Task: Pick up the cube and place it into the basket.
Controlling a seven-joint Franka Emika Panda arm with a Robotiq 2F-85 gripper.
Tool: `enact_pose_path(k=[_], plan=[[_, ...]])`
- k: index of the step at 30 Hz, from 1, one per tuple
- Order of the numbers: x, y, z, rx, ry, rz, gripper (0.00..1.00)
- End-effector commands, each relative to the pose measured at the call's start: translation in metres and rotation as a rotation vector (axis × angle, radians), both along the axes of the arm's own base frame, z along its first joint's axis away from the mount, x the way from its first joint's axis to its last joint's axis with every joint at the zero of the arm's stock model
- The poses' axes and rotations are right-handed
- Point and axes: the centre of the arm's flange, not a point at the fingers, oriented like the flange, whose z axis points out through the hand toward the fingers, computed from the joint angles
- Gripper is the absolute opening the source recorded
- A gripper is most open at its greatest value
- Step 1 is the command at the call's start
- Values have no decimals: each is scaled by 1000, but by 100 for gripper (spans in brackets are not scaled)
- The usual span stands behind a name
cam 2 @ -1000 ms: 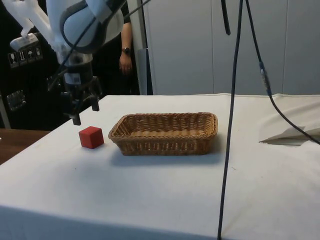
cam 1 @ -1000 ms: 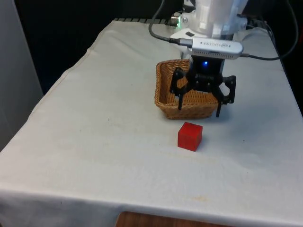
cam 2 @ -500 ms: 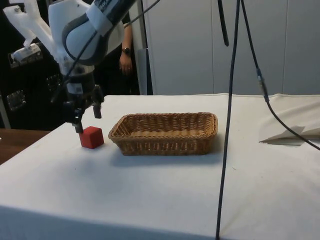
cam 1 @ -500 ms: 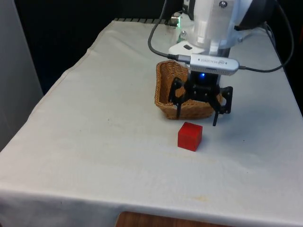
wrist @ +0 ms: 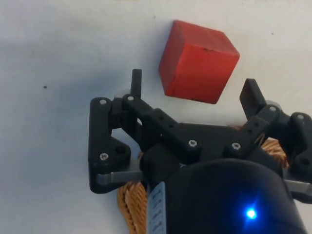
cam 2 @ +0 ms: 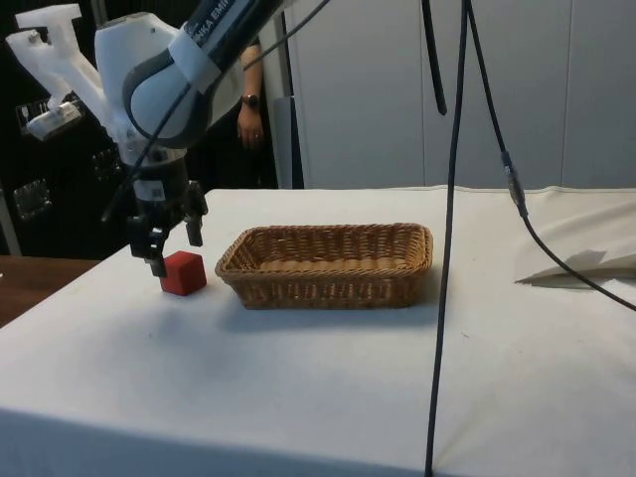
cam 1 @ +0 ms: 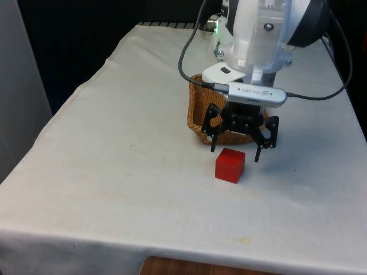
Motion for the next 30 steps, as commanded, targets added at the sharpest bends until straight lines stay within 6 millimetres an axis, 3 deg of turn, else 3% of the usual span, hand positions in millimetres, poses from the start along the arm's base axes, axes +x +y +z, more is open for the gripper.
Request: enact_pose_path(k=[1, 19, 20, 25, 26, 27, 28, 30], plan=[[1, -1, -3, 3, -5, -2, 100], [11, -3, -22, -10, -7, -13, 100], [11, -3, -22, -10, -7, -13, 84], [11, -3, -21, -15, -5, -12, 29], [11, -3, -22, -12, -7, -13, 29], [11, -3, -22, -12, -7, -13, 18], [11, -3, -23, -12, -6, -13, 1], [11, -3, -23, -12, -6, -13, 1]])
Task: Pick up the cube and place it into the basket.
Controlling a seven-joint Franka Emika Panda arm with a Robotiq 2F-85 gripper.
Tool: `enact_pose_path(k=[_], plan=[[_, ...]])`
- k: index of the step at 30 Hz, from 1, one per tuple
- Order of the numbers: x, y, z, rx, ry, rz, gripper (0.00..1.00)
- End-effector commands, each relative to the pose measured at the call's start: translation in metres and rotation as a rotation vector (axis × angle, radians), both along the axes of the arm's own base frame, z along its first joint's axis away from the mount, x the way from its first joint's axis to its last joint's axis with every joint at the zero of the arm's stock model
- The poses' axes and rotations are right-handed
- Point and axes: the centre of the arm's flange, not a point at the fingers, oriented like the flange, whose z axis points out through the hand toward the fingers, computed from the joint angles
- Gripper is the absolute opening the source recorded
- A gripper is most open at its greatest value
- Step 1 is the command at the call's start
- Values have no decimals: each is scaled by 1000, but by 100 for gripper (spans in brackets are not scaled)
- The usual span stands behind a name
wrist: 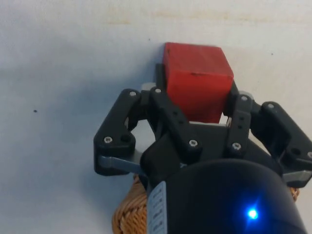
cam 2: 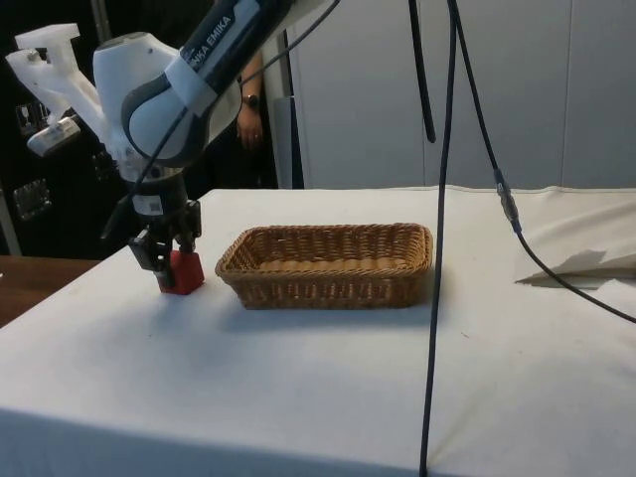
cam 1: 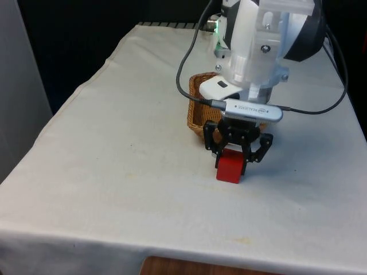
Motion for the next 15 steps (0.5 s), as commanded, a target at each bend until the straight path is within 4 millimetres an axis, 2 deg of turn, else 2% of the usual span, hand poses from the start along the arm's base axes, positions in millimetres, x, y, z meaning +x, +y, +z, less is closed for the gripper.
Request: enact_pose_path(k=[1, 7, 11, 12, 15], plan=[[0, 0, -1, 3, -3, -1, 1], [0, -1, 1, 3, -4, -3, 2], [1, -1, 14, 0, -5, -7, 2], [2, -1, 8, 0, -6, -3, 2], [1, -3, 25, 0, -4, -10, 2]])
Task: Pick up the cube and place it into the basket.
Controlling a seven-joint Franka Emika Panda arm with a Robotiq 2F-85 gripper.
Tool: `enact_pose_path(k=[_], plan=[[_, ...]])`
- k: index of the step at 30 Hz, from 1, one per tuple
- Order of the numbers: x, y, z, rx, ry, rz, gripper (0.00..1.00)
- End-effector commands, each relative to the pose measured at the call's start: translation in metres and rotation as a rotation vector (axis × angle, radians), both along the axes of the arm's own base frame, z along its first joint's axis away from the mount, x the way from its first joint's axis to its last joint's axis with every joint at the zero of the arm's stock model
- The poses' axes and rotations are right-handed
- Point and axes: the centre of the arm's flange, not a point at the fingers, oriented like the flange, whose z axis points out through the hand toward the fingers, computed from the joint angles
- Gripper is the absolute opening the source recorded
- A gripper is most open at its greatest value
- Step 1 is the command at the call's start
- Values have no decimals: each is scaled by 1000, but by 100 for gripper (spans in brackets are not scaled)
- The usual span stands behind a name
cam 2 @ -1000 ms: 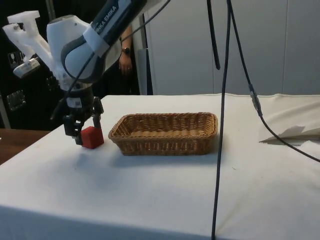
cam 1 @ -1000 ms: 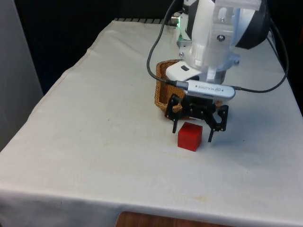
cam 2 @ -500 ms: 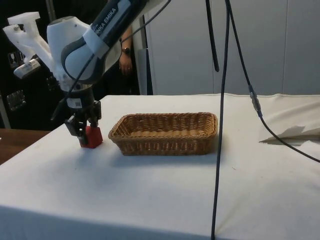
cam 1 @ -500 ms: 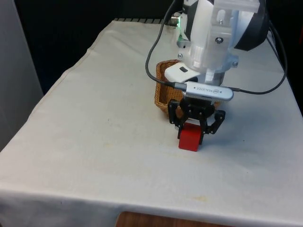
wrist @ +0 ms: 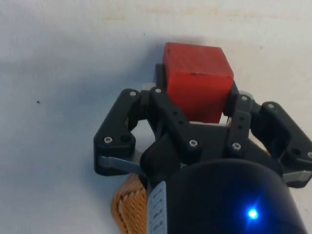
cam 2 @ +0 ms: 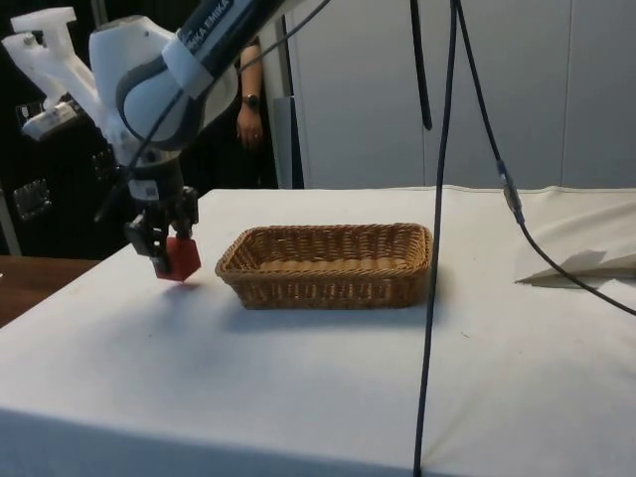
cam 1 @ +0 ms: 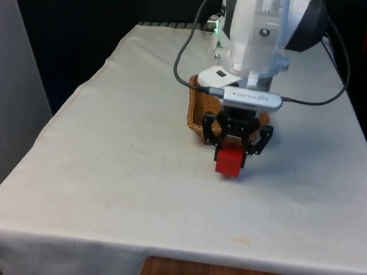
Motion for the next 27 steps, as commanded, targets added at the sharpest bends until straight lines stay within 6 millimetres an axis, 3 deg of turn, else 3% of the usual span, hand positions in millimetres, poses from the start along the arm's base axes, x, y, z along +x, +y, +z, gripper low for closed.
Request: enact_pose_path(k=[1, 4, 12, 14, 27], plan=[[-1, -2, 10, 0, 1, -4, 2], [-1, -2, 13, 2, 4, -6, 2], [-4, -6, 48, 3, 10, -12, 2], [-3, -6, 47, 6, 16, -14, 2], [-29, -18, 74, 17, 32, -21, 2]])
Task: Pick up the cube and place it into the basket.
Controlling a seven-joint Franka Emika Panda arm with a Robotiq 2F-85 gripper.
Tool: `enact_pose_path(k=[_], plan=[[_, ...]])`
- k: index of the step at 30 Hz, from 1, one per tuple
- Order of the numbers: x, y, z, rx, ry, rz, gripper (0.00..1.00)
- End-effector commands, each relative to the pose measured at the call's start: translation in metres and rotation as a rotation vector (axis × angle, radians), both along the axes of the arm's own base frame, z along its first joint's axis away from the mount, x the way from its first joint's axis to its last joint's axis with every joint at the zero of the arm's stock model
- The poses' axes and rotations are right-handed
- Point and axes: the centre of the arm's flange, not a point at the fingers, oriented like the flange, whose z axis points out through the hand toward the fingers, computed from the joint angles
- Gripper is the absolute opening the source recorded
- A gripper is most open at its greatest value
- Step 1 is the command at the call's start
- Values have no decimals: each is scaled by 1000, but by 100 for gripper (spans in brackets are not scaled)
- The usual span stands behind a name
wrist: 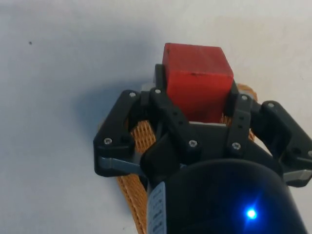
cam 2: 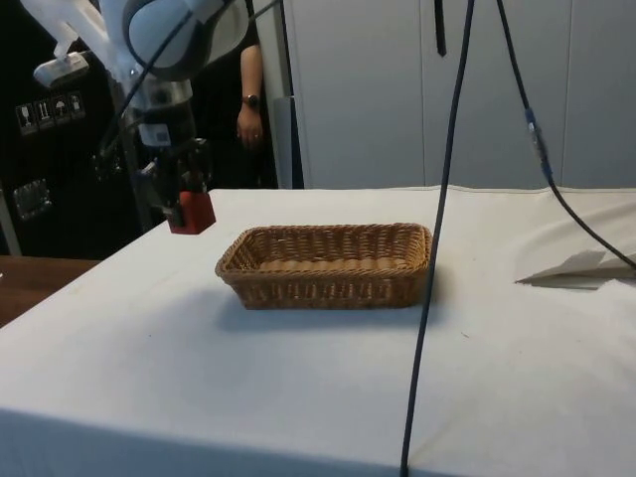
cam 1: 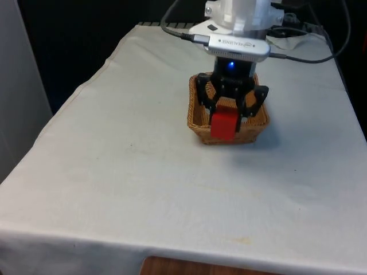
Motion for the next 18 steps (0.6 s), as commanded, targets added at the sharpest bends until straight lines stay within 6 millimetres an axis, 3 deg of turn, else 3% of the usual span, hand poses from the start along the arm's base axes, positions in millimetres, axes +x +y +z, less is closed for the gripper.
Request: enact_pose_path(k=[1, 18], plan=[[-5, -1, 4, 0, -6, 2, 2], [-40, -16, 27, 14, 15, -6, 2]])
